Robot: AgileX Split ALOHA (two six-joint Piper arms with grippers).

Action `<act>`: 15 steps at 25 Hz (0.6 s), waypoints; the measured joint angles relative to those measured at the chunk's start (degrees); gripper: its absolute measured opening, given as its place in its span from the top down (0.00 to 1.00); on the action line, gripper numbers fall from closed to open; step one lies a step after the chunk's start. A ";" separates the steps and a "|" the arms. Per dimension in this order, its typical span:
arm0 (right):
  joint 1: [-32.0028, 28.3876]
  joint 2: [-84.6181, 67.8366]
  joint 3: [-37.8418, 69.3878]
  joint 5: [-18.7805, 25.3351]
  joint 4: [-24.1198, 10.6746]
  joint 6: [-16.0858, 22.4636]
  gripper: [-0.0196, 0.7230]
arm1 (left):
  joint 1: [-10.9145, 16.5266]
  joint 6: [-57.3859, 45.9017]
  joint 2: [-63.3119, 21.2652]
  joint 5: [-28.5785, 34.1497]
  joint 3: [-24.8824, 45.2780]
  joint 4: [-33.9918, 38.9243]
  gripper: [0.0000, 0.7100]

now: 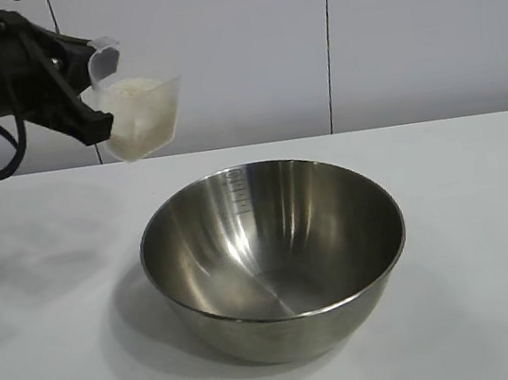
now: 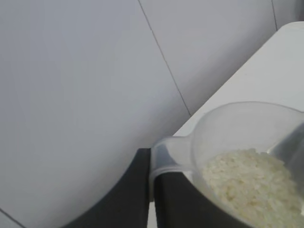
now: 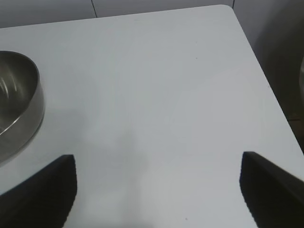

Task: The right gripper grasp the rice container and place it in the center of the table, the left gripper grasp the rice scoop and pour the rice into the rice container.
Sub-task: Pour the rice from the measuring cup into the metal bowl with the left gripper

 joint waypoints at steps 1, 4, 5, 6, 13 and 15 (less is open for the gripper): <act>0.00 0.00 0.00 0.00 0.00 0.00 0.11 | -0.93 0.36 0.00 1.51 -1.11 1.48 0.99; 0.00 0.00 0.00 -0.08 0.00 0.00 0.11 | -3.65 2.75 0.00 6.55 -3.91 5.65 0.99; 0.00 0.00 0.00 -0.08 0.00 0.00 0.11 | -4.57 4.22 0.00 8.63 -4.59 7.10 0.99; 0.00 0.00 0.00 -0.08 0.00 0.00 0.11 | -5.33 5.73 0.00 10.51 -5.34 8.46 0.99; 0.00 0.00 0.00 -0.08 0.00 0.00 0.11 | -10.03 19.48 0.00 20.52 -7.72 13.52 0.99; 0.00 0.00 0.00 -0.08 0.00 0.00 0.11 | -10.49 23.69 0.00 21.32 -7.71 13.70 0.99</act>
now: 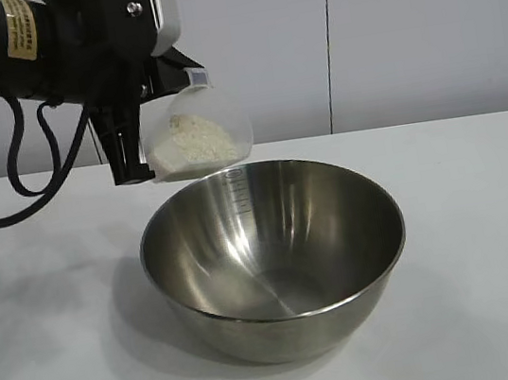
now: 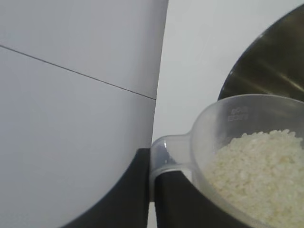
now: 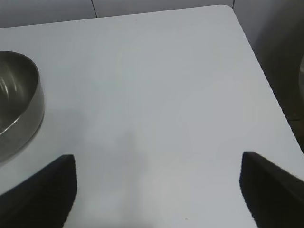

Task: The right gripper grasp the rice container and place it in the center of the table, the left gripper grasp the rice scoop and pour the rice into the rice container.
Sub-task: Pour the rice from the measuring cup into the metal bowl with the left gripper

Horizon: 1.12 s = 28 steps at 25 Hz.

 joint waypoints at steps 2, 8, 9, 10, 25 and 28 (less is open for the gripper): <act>0.00 0.00 0.00 0.00 0.00 0.00 0.11 | -0.08 4.69 0.00 0.93 0.00 0.06 0.99; 0.00 0.00 0.00 0.05 0.00 0.00 0.11 | -0.08 19.78 0.00 2.58 0.00 0.06 0.99; 0.00 0.00 0.00 0.05 0.00 0.00 0.11 | -0.08 21.05 0.00 2.58 0.00 0.06 0.99; 0.00 0.00 0.00 0.05 0.00 0.00 0.11 | -0.08 22.36 0.00 2.58 0.00 0.06 0.99; 0.00 0.00 0.00 0.05 0.00 0.00 0.11 | -0.08 30.63 0.00 -1.45 -0.43 3.09 0.99; 0.00 0.00 0.00 0.05 0.00 0.00 0.11 | -0.08 32.10 0.36 -2.20 -1.28 7.50 0.99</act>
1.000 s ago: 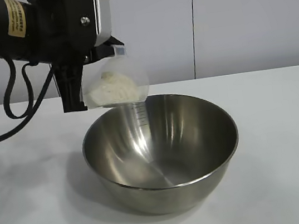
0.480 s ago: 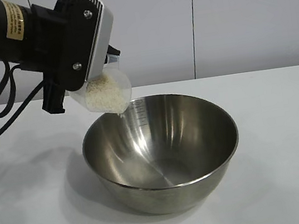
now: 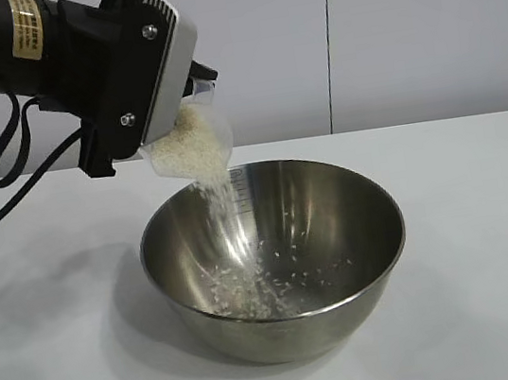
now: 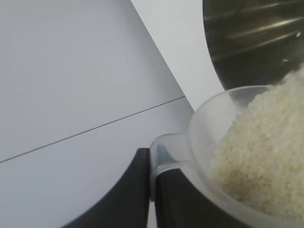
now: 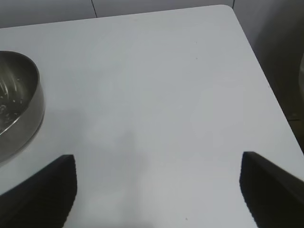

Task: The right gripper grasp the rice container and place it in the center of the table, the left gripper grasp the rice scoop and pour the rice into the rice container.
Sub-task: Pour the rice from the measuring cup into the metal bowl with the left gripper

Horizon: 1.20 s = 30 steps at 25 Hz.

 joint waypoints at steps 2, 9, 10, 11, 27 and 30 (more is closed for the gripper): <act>0.00 0.00 0.00 0.00 0.00 0.00 0.11 | 0.00 0.79 1.19 -0.54 -0.78 2.41 0.99; 0.00 0.00 0.00 0.00 0.00 0.00 0.11 | 0.00 5.58 5.64 -2.84 -2.38 6.07 0.99; 0.00 0.00 0.00 0.00 0.00 0.00 0.11 | 0.00 5.77 5.71 -3.39 -2.43 6.12 0.99; 0.00 0.00 0.00 0.00 0.00 0.00 0.11 | 0.00 5.92 5.76 -4.06 -2.43 6.11 0.99; 0.00 0.00 0.00 0.00 0.00 0.00 0.11 | 0.00 5.85 5.76 -6.14 -2.72 6.25 0.99; 0.00 0.00 0.00 0.00 0.00 0.00 0.11 | 0.00 5.91 5.76 -6.14 -2.72 6.25 0.99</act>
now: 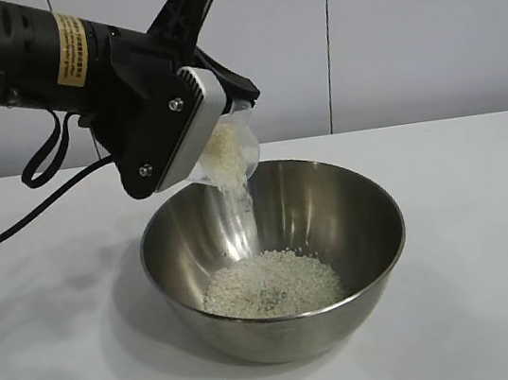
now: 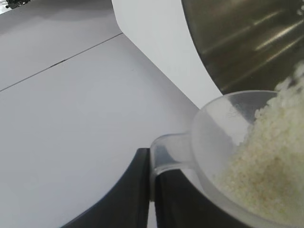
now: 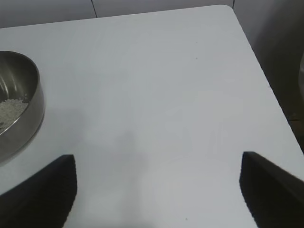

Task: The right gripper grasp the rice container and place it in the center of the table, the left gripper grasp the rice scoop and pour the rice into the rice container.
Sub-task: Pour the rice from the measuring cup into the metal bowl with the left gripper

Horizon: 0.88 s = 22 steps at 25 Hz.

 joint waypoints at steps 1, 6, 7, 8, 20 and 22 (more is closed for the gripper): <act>0.00 0.00 0.00 0.00 0.00 0.00 0.11 | 0.00 0.36 0.00 -0.02 0.00 0.02 0.99; 0.00 0.00 0.00 0.00 0.00 0.00 0.11 | 0.00 5.86 0.00 -0.44 0.00 0.15 0.99; 0.00 0.00 0.00 0.00 0.00 0.00 0.11 | 0.00 6.68 0.00 -0.57 0.00 0.15 0.99; 0.00 0.00 0.00 0.00 0.00 0.00 0.11 | 0.00 6.97 0.00 -0.57 0.00 0.15 0.99; 0.00 0.00 0.00 0.00 0.00 0.00 0.11 | 0.00 21.88 0.00 1.94 0.00 0.02 0.99; 0.00 0.00 0.00 0.00 0.00 0.00 0.11 | 0.00 22.42 0.00 1.94 0.00 0.02 0.99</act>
